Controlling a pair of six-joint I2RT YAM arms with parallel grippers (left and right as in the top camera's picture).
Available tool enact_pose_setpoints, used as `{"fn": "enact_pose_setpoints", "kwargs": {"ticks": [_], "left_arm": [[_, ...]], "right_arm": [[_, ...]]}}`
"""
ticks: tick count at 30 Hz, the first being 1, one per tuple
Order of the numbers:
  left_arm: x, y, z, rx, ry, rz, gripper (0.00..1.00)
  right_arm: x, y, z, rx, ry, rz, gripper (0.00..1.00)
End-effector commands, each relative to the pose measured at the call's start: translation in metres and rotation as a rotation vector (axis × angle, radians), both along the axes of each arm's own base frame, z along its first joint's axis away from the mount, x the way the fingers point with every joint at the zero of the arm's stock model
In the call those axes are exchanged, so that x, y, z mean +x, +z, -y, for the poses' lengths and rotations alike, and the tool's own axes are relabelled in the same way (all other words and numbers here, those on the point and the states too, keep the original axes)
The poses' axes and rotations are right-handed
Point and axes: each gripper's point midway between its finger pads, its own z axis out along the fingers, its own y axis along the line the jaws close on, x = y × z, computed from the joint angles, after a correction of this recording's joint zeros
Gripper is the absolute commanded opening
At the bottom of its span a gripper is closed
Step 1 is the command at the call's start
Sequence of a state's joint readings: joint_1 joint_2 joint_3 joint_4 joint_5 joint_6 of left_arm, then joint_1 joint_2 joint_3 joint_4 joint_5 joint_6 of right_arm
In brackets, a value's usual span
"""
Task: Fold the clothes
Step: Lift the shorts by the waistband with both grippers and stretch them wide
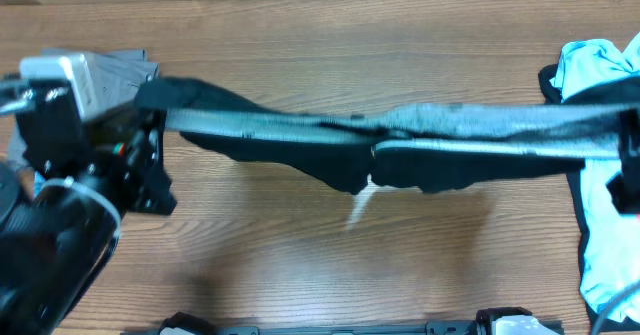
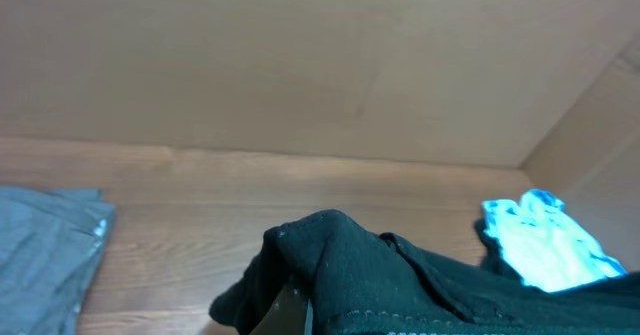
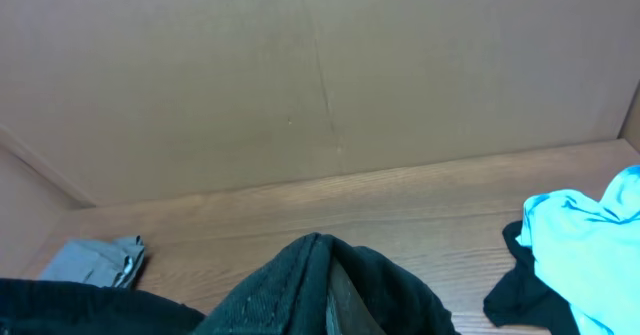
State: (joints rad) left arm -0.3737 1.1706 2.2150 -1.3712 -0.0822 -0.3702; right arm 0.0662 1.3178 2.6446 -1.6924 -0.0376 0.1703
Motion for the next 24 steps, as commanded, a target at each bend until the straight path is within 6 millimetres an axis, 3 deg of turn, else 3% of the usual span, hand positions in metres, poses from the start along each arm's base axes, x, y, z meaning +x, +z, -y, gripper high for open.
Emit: {"fn": "enact_pose_setpoints", "kwargs": {"ticks": [1, 9, 16, 21, 24], "left_arm": [[-0.030, 0.016, -0.011, -0.085, 0.013, 0.054, 0.04], [-0.057, 0.023, -0.007, -0.168, -0.053, 0.074, 0.04], [-0.063, 0.007, -0.001, -0.203, -0.075, -0.015, 0.04], [-0.061, 0.003, 0.000, -0.218, -0.065, -0.040, 0.04], [-0.054, -0.010, 0.002, -0.241, -0.042, -0.098, 0.04]], "right_arm": [[-0.019, 0.010, 0.014, 0.018, -0.079, 0.055, 0.04], [-0.046, 0.018, 0.015, 0.039, -0.079, 0.114, 0.04], [-0.072, 0.025, 0.016, 0.081, -0.083, 0.168, 0.04], [-0.071, 0.022, 0.015, 0.088, -0.084, 0.156, 0.04], [-0.063, 0.014, 0.011, 0.090, -0.065, 0.114, 0.04]]}}
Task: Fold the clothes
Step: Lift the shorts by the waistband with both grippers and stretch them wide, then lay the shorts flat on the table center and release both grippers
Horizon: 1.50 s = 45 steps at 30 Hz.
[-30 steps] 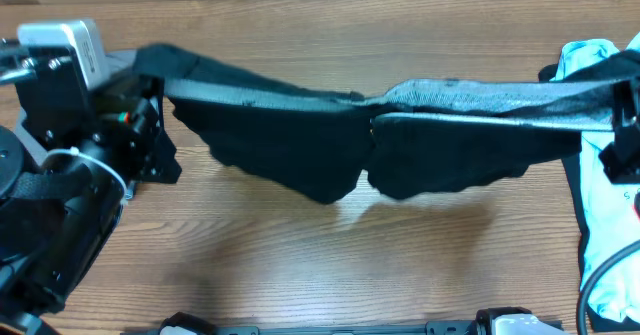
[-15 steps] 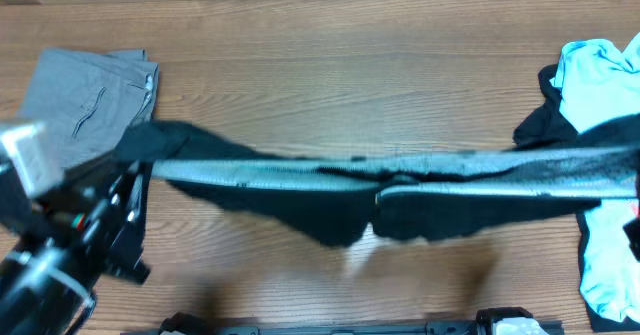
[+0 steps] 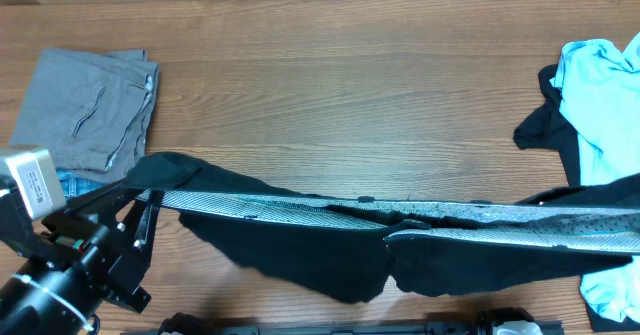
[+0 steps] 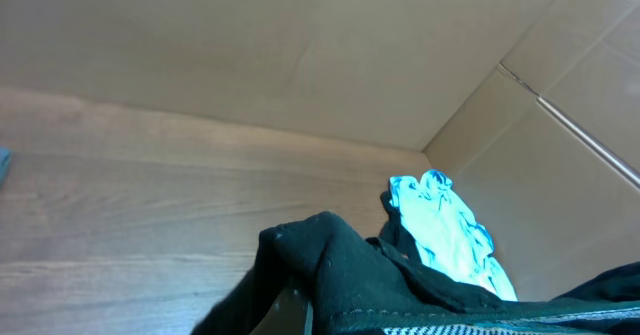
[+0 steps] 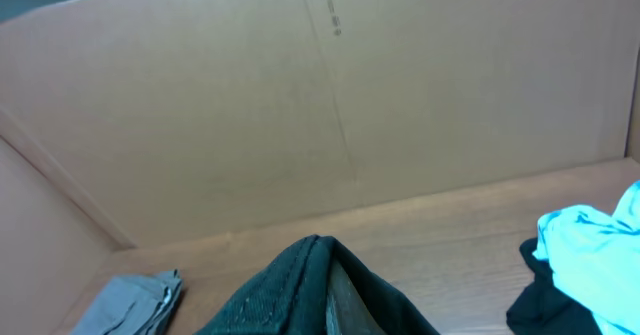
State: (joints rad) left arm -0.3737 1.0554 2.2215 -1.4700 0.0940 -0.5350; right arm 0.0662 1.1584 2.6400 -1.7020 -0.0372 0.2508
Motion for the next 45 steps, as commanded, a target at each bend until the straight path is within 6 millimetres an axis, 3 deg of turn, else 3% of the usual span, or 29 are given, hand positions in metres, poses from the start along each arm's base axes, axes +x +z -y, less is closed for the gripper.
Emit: {"fn": "enact_pose_setpoints", "kwargs": {"ticks": [1, 7, 22, 27, 31, 36, 41, 45], "left_arm": [[0.011, -0.013, -0.005, -0.025, 0.071, -0.065, 0.04], [0.017, -0.027, -0.002, -0.006, 0.067, -0.111, 0.04], [0.006, -0.044, -0.003, 0.012, 0.056, -0.187, 0.04], [0.021, -0.042, -0.027, 0.064, 0.207, -0.152, 0.04], [0.041, -0.045, -0.033, 0.103, 0.275, -0.164, 0.04], [0.089, -0.072, -0.015, 0.198, 0.259, -0.273, 0.04], [0.158, -0.116, 0.009, 0.315, 0.232, -0.396, 0.04], [0.228, -0.158, 0.017, 0.372, 0.247, -0.455, 0.04]], "right_arm": [[0.010, -0.006, 0.006, 0.005, -0.045, -0.033, 0.04], [0.016, -0.013, 0.006, 0.001, -0.044, -0.063, 0.04], [-0.006, -0.008, -0.003, 0.023, 0.011, -0.018, 0.04], [0.011, -0.022, -0.004, 0.030, 0.012, -0.090, 0.04], [0.052, -0.048, -0.004, 0.017, -0.007, -0.230, 0.04], [0.125, -0.082, -0.003, -0.026, -0.030, -0.402, 0.04], [0.205, -0.126, -0.008, -0.061, -0.018, -0.554, 0.04], [0.280, -0.177, -0.012, -0.069, -0.016, -0.656, 0.04]]}}
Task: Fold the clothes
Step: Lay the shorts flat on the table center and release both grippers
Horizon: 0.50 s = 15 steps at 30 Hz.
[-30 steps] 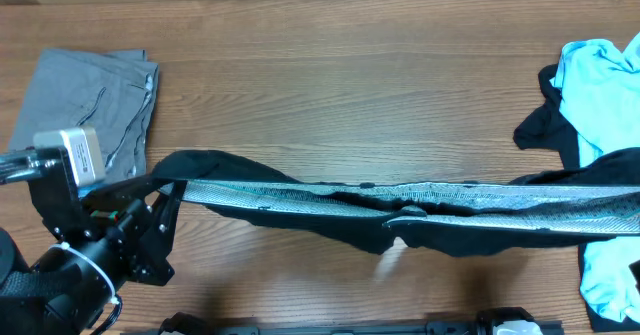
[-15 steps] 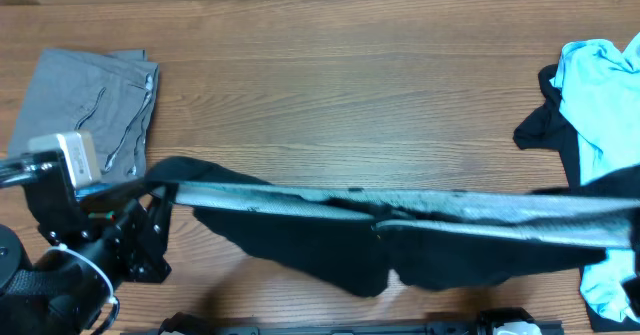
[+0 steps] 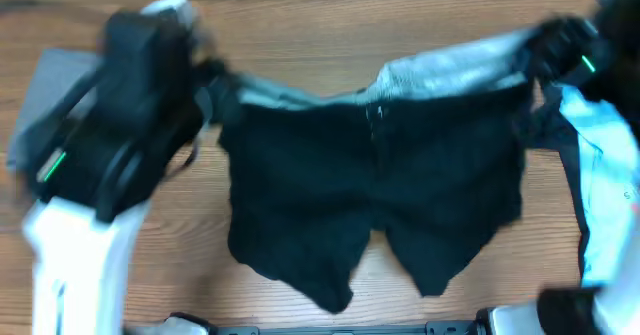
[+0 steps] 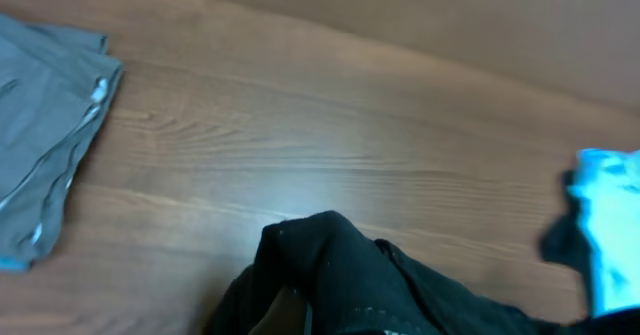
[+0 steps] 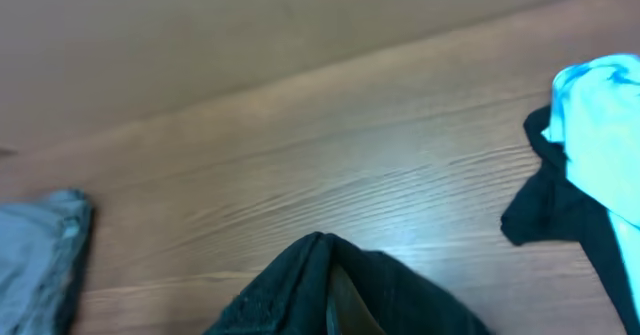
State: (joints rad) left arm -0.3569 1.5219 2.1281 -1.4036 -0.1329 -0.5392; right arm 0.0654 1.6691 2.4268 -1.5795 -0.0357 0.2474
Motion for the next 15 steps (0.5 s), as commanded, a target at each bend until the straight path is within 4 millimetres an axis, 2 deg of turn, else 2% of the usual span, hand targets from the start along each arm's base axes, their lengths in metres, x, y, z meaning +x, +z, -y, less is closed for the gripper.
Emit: {"fn": "enact_pose_setpoints", "kwargs": {"ticks": [1, 2, 4, 5, 6, 7, 8, 9, 10, 12, 14, 15], "left_arm": [[0.061, -0.042, -0.007, 0.091, 0.034, -0.056, 0.04], [0.081, -0.058, -0.009, 0.092, 0.047, -0.076, 0.04], [0.108, -0.083, -0.013, 0.085, 0.065, -0.110, 0.10], [0.126, -0.103, -0.016, 0.076, 0.067, -0.136, 0.22], [0.142, -0.123, -0.020, 0.075, 0.066, -0.161, 0.32], [0.154, -0.139, -0.024, 0.073, 0.065, -0.179, 0.49], [0.165, -0.154, -0.030, 0.077, 0.064, -0.193, 0.71], [0.176, -0.169, -0.037, 0.082, 0.071, -0.204, 1.00], [0.184, -0.181, -0.045, 0.089, 0.075, -0.215, 1.00], [0.192, -0.196, -0.060, 0.099, 0.077, -0.232, 1.00], [0.191, -0.197, -0.074, 0.104, 0.094, -0.241, 1.00], [0.189, -0.190, -0.081, 0.104, 0.099, -0.231, 1.00]], "right_arm": [[0.055, -0.042, 0.002, -0.030, -0.008, -0.075, 0.04], [0.074, -0.058, 0.001, -0.031, -0.008, -0.096, 0.04], [0.099, -0.080, 0.000, -0.031, -0.008, -0.115, 0.04], [0.120, -0.097, -0.002, -0.032, -0.008, -0.120, 0.04], [0.137, -0.107, -0.003, -0.031, -0.008, -0.109, 0.13], [0.152, -0.114, -0.004, -0.030, -0.008, -0.091, 0.27], [0.165, -0.117, -0.004, -0.028, -0.008, -0.065, 0.51], [0.178, -0.119, -0.005, -0.026, -0.009, -0.036, 0.87], [0.189, -0.119, -0.006, -0.022, -0.007, -0.005, 1.00], [0.204, -0.110, -0.007, -0.031, 0.006, 0.067, 1.00], [0.210, -0.097, -0.008, -0.062, 0.038, 0.124, 1.00], [0.209, -0.089, -0.008, -0.070, 0.044, 0.144, 1.00]]}}
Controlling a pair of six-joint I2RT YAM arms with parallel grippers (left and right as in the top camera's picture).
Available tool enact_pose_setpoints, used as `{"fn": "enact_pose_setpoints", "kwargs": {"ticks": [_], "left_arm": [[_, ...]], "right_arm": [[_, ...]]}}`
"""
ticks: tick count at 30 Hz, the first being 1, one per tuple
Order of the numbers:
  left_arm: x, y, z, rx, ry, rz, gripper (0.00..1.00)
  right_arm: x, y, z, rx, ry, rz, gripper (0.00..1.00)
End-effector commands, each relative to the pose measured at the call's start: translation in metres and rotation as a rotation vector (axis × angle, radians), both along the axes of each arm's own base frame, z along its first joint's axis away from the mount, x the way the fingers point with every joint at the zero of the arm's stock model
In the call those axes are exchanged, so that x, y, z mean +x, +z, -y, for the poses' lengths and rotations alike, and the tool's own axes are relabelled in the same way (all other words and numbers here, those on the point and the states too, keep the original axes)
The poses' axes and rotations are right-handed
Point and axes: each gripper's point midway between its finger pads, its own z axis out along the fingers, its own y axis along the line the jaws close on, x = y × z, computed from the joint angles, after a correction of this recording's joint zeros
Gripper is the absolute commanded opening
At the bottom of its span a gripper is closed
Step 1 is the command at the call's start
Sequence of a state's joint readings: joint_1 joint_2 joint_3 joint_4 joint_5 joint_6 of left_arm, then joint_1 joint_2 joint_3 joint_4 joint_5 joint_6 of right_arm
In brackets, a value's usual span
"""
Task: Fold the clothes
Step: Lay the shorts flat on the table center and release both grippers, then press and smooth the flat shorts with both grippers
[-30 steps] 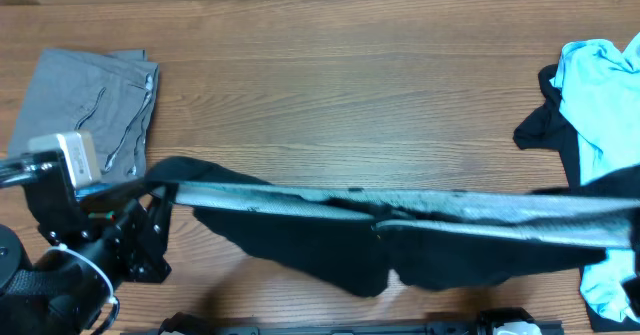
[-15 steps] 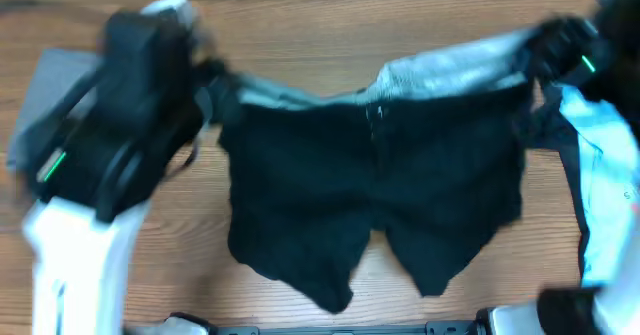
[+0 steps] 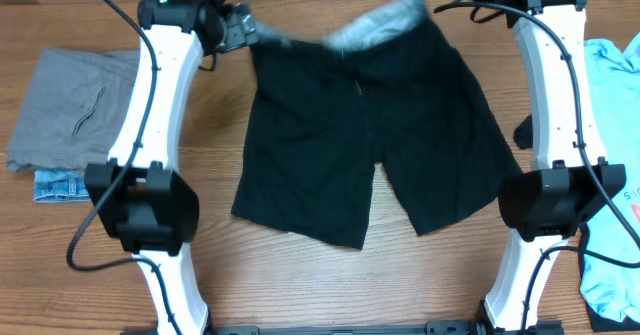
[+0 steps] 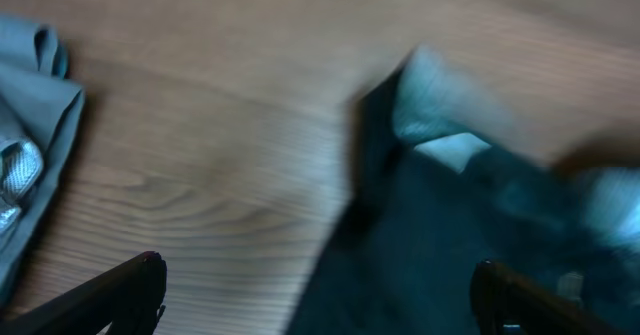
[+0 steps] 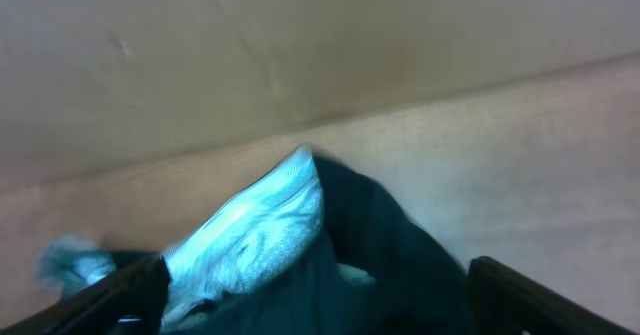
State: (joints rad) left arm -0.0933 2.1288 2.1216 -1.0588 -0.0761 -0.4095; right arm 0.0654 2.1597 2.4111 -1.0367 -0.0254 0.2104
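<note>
Black shorts [image 3: 360,125] lie spread on the wooden table, legs toward the front edge. Their grey-lined waistband [image 3: 380,17] lies blurred at the far side. My left gripper [image 3: 240,27] is at the waistband's left corner, open. Its wrist view shows both fingers wide apart [image 4: 320,300] over the dark fabric [image 4: 470,245]. At the far right corner my right gripper is open too. Its fingers [image 5: 315,295] are spread with the pale lining [image 5: 255,225] loose between them, not pinched.
A folded grey garment [image 3: 75,105] on a blue denim piece [image 3: 55,185] lies at the left. A light blue shirt [image 3: 610,65] over another black garment [image 3: 525,133] lies at the right edge. A cardboard wall [image 5: 300,35] stands behind the table.
Both grippers were shut on the waistband corners with the shorts hanging. Now both are open and the shorts lie flat, waistband toward the far side.
The shorts were stretched between both shut grippers over the middle of the table. Then they hung nearer the front edge. Later they were held up at the far side with the legs draped. Now they lie spread and both grippers are open.
</note>
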Motion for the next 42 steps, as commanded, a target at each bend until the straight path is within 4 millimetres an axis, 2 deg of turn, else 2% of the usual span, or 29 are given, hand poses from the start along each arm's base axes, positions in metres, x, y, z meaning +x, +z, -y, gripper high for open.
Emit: {"fn": "enact_pose_setpoints", "kwargs": {"ticks": [1, 3, 5, 8, 10, 11, 12, 13, 14, 16, 19, 21, 26, 30, 33, 42], "left_arm": [[-0.004, 0.028, -0.021, 0.011, -0.026, 0.045, 1.00], [-0.013, 0.055, -0.024, 0.024, -0.050, 0.089, 1.00], [-0.023, 0.070, -0.023, 0.030, -0.066, 0.105, 1.00], [-0.048, 0.079, -0.019, 0.018, -0.078, 0.060, 0.97], [-0.067, 0.075, -0.020, 0.020, -0.080, -0.007, 0.85], [-0.075, 0.071, -0.021, 0.024, -0.087, -0.042, 0.76], [-0.082, 0.067, -0.021, 0.025, -0.092, -0.075, 0.57], [-0.087, 0.063, -0.020, 0.019, -0.097, -0.106, 0.29], [-0.092, 0.056, -0.017, 0.006, -0.106, -0.140, 0.06], [-0.093, 0.047, -0.008, -0.030, -0.161, -0.169, 0.04], [-0.094, 0.029, 0.014, -0.110, -0.296, -0.219, 0.04], [-0.101, 0.011, 0.026, -0.165, -0.364, -0.291, 0.04], [-0.114, -0.031, 0.036, -0.194, -0.411, -0.457, 0.04], [-0.118, -0.057, 0.046, -0.190, -0.479, -0.535, 0.04], [-0.118, -0.072, 0.057, -0.182, -0.523, -0.562, 0.04], [-0.128, -0.115, 0.083, -0.173, -0.570, -0.681, 0.04]], "right_arm": [[-0.007, 0.046, 0.004, -0.037, 0.027, 0.106, 1.00], [-0.027, 0.053, 0.005, -0.039, 0.027, 0.070, 1.00], [-0.045, 0.047, 0.006, -0.041, 0.029, 0.006, 1.00], [-0.078, 0.027, 0.006, -0.036, 0.043, -0.145, 1.00], [-0.104, 0.010, 0.001, -0.013, 0.067, -0.270, 1.00], [-0.116, 0.003, -0.001, -0.003, 0.078, -0.326, 1.00], [-0.128, -0.003, -0.003, 0.011, 0.088, -0.382, 0.99], [-0.138, -0.009, -0.006, 0.027, 0.099, -0.432, 0.93], [-0.151, -0.014, -0.009, 0.046, 0.111, -0.489, 0.77], [-0.155, -0.021, -0.010, 0.056, 0.105, -0.521, 0.06], [-0.162, -0.040, -0.010, 0.082, 0.061, -0.596, 0.04], [-0.172, -0.063, -0.009, 0.091, 0.036, -0.685, 0.04], [-0.197, -0.123, -0.004, 0.085, -0.004, -0.878, 0.04], [-0.202, -0.164, 0.014, 0.023, -0.117, -0.925, 0.04], [-0.207, -0.184, 0.026, -0.009, -0.182, -0.947, 0.04], [-0.216, -0.238, 0.046, 0.013, -0.259, -0.962, 0.04]]}}
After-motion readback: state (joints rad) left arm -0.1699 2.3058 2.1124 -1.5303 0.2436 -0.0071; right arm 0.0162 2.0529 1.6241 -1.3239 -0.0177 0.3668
